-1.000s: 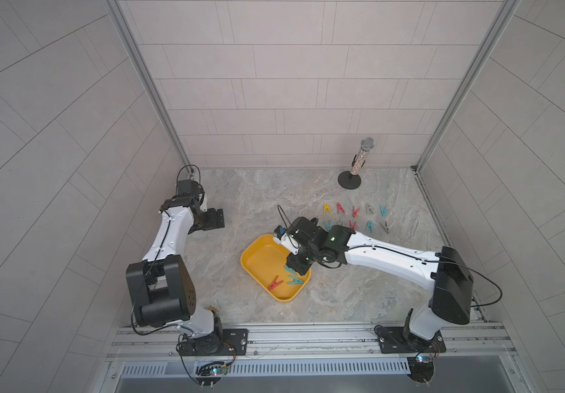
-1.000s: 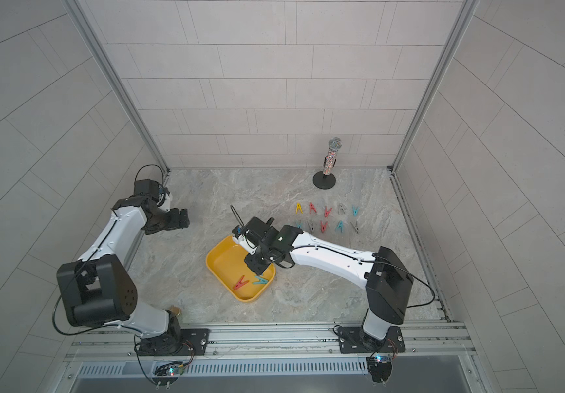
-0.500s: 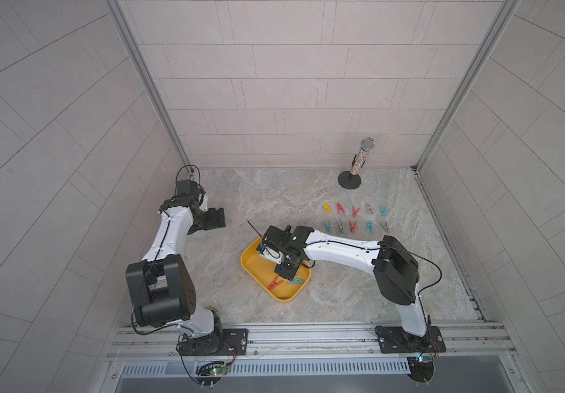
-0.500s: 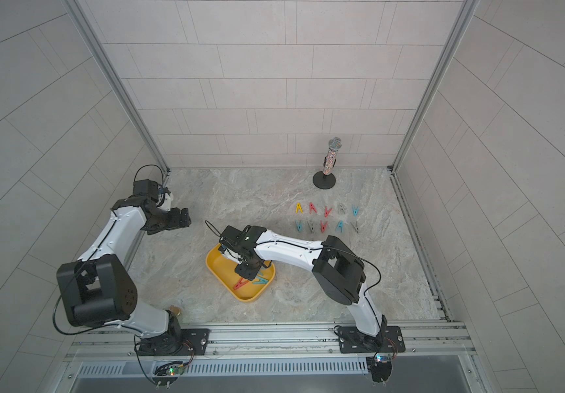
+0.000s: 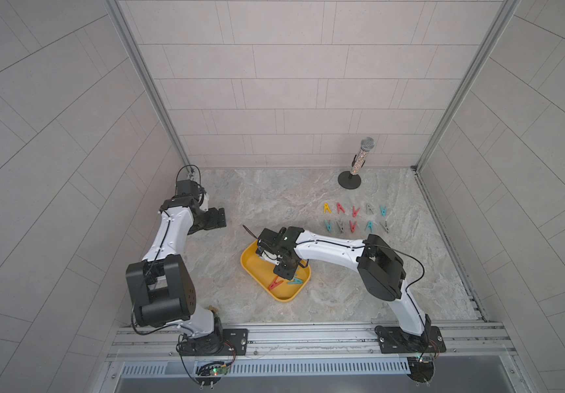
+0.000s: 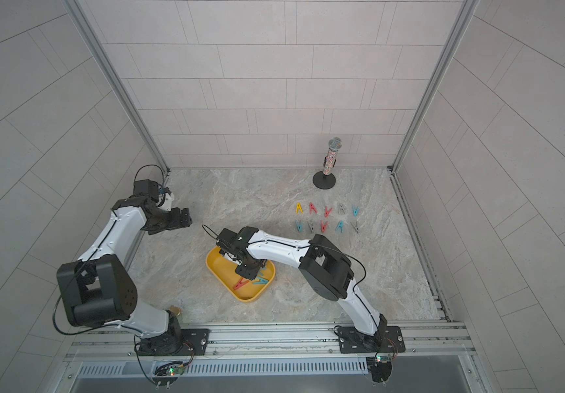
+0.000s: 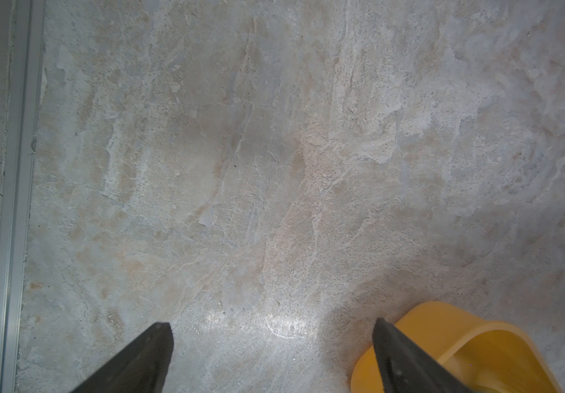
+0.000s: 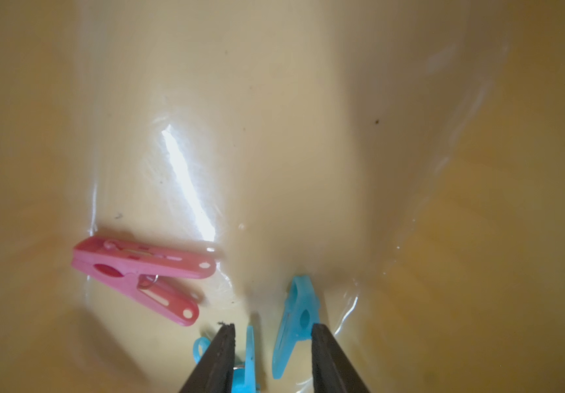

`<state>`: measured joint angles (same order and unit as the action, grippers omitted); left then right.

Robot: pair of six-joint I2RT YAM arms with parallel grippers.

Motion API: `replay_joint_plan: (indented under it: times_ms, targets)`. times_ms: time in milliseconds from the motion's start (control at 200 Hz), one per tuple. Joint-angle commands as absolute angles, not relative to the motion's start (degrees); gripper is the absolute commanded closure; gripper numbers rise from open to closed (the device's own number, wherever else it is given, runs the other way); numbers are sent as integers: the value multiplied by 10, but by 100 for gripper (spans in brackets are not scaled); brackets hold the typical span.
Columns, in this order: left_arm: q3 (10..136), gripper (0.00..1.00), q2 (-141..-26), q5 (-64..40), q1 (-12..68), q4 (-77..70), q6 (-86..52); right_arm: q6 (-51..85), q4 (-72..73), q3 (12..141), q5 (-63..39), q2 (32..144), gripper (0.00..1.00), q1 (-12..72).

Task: Take the clothespins out of the storage box
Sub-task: Pick up the clothespin from the storage box.

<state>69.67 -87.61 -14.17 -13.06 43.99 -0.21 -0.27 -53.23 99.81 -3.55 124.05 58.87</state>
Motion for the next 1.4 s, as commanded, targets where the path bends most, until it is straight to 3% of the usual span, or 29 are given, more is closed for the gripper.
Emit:
replay_joint_plan:
  times_ms: [0,405,685,911,1391]
  targets:
    - [689,0,-862,-148,-132,445,1,-10,-556,1008,-16,1259,59,590]
    - [691,0,-863,-152,-132,446,1,-7,-554,1013,-27,1277,68,589]
    - [691,0,-862,-156,-132,446,1,3,-541,1013,-12,1263,86,589]
    - [691,0,-864,-157,-132,446,1,18,-529,1013,-13,1232,94,589]
    - [689,0,-869,-160,-132,445,4,77,-499,1006,-18,1107,96,575]
